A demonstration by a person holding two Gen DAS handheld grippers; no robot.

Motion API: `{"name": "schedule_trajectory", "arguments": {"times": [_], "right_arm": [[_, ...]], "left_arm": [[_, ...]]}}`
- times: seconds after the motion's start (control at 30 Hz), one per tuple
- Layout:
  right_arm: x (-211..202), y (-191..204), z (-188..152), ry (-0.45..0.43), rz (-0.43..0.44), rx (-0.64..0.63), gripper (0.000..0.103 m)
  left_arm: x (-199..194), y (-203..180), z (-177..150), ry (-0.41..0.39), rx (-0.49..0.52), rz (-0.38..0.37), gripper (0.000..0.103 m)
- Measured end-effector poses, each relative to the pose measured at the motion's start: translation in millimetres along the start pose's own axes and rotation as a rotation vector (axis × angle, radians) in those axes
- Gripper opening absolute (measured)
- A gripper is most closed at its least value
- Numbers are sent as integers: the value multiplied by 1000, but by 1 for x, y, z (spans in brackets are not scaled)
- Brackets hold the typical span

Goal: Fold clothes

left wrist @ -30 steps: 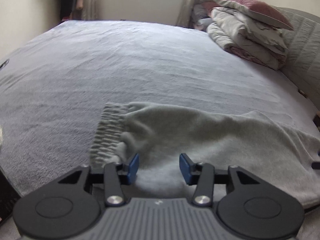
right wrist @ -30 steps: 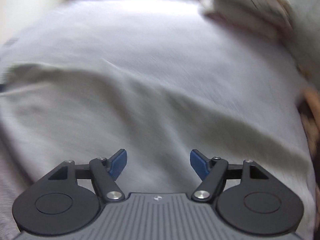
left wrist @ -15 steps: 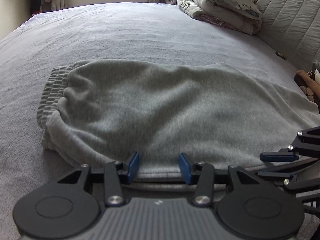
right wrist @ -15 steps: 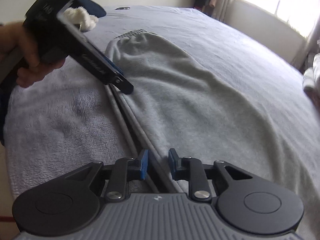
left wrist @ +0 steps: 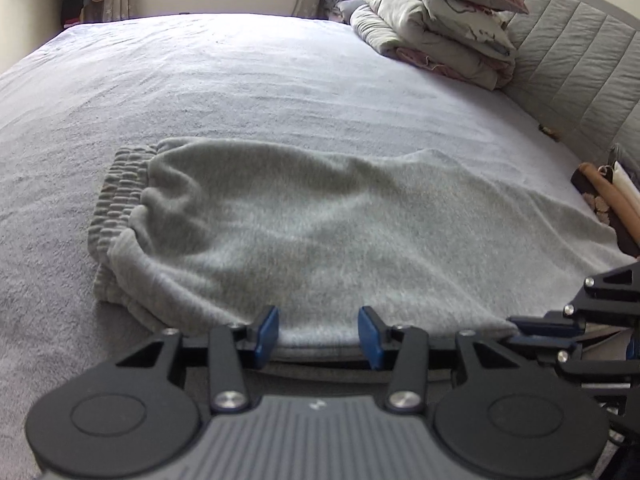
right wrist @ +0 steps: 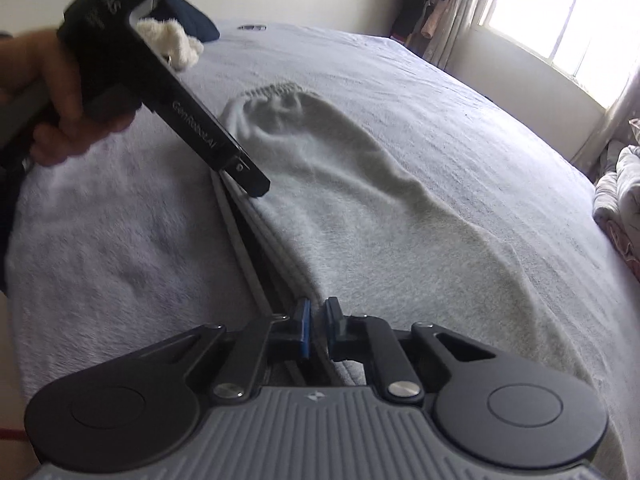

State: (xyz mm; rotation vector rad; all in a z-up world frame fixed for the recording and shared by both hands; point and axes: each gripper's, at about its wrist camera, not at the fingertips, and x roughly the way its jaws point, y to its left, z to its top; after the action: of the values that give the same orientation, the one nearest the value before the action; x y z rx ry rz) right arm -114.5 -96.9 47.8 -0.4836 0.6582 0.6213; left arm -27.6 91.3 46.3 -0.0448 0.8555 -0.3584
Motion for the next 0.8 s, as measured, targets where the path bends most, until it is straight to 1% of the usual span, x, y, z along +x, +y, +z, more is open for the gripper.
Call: {"name": "schedule_trajectory", "arguments": {"times": [0.07,0.17,0.2,0.27,0.33,0.37,0.43,0.5,0.53,0.6,0.7,0.8], "right_arm": [[-1,0,-1,8,23,15,9],[-1,-2,-4,23,60,30,9],[0,-3,-5,29,68,34,8],[7,-2,-8,56,73,34,8],[17,3,-11,80,57,7,8],[18,6,-11,79,42,-7,8],[16,0,-9,61,32,31,9],[12,-6,-9,34,32,54,9],[11,-8,-9,23,27,60,10],[10,-7,-9,15,18,64,15],[15,-1,-11,35,12,43,17],[22,4,-13,45,-16,2,20]], "left_arm": [[-2,-1,1,-11,18,12,46],[0,-2,2,-7,50,65,47],[2,-3,1,-2,54,71,47],[3,-6,0,1,67,67,47],[2,-12,-1,-8,90,46,47],[2,-16,-1,-13,100,35,47],[3,-22,-2,-16,115,20,50],[6,-26,-4,-7,125,19,52],[8,-26,-5,1,125,25,52],[15,-25,-6,24,107,45,52],[22,-19,-6,50,46,44,52],[21,-19,-7,50,38,43,52]]}}
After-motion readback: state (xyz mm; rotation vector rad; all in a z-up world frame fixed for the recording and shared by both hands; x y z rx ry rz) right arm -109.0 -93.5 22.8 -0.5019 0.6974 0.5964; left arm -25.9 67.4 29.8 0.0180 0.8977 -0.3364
